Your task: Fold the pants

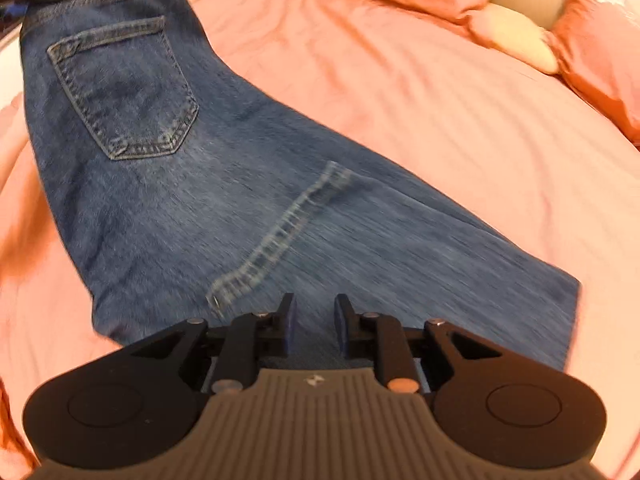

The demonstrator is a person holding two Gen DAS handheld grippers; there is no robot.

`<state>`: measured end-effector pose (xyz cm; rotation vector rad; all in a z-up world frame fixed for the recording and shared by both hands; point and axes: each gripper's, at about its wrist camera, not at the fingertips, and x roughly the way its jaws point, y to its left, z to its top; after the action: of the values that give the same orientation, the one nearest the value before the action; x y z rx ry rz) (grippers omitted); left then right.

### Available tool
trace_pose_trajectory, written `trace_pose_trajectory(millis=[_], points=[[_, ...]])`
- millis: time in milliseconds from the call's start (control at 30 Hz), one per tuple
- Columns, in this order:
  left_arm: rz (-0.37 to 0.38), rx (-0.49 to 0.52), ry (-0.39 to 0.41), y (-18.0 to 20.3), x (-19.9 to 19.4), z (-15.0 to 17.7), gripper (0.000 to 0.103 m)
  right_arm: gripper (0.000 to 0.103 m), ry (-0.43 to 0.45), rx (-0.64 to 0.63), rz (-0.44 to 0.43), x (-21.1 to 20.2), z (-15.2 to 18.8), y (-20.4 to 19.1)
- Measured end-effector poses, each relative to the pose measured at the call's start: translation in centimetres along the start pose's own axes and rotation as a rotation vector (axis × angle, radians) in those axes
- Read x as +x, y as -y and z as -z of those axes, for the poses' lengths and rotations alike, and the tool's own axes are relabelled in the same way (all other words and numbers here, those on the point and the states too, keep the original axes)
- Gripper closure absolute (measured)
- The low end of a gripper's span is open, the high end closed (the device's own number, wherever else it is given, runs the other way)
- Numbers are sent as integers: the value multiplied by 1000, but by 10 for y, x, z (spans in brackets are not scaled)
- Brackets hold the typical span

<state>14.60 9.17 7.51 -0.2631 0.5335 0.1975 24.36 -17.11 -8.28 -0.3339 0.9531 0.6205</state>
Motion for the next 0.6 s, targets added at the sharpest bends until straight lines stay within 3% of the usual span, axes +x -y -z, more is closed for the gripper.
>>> trace_pose_trajectory(millis=[167, 300, 467, 600], points=[[-11, 188, 2, 95, 2, -10, 78, 86, 58, 46, 5, -33, 29, 29], [10, 325, 6, 165, 13, 2, 79, 86, 106, 113, 9, -50, 53, 56], [64, 472, -20, 240, 32, 49, 79, 86, 147, 189, 42, -58, 91, 87], [128, 579, -93, 279, 46, 104, 79, 86, 164, 305, 36, -55, 124, 114]])
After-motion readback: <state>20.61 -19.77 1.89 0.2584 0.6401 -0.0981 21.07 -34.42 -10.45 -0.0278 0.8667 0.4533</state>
